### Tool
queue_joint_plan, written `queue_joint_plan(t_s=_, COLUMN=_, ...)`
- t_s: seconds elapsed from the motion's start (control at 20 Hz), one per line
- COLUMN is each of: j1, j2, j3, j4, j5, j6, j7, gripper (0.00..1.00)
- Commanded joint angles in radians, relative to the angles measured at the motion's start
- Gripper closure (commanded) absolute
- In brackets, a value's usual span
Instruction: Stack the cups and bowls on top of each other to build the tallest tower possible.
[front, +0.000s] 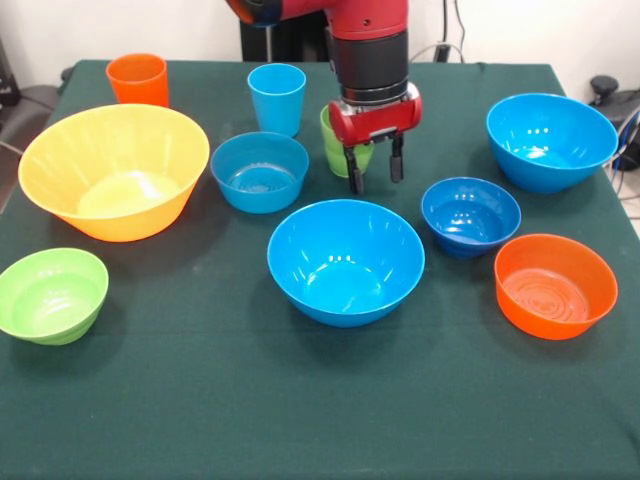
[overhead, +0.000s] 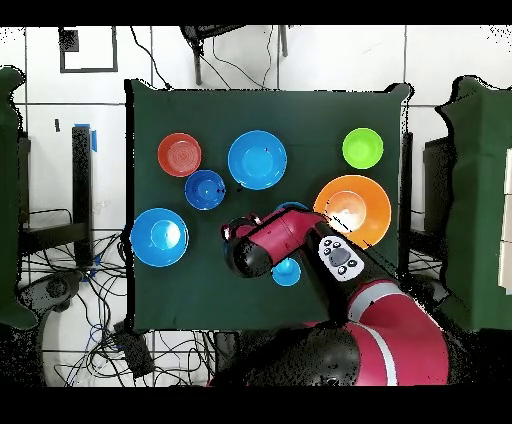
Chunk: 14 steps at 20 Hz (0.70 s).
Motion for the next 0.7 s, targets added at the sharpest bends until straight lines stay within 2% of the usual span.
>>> queue_joint_plan(t_s=0.05, j1=0.012, j2=0.035, j3=-0.034, j4=-0.076, j5=0.0, j6=0.074, j7=-0.009, gripper=0.0)
queue_joint_plan(t_s=0.15, j1=0.031, j2=0.024, j3=-0.035, j4=-0.094, j5=0.017, j6=0.065, j7=0.018, gripper=0.0)
queue_joint_plan(t_s=0.4, j1=0.024, j2=-0.038, j3=0.033, j4=-0.114, j5=0.078, j6=0.148, j7=-0.052, gripper=0.0)
queue_joint_plan(t_s=0.7, j1=0.009, j2=-0.043, j3=0.088, j4=-0.179, j5=0.149, j6=0.253, j7=-0.14, gripper=0.0)
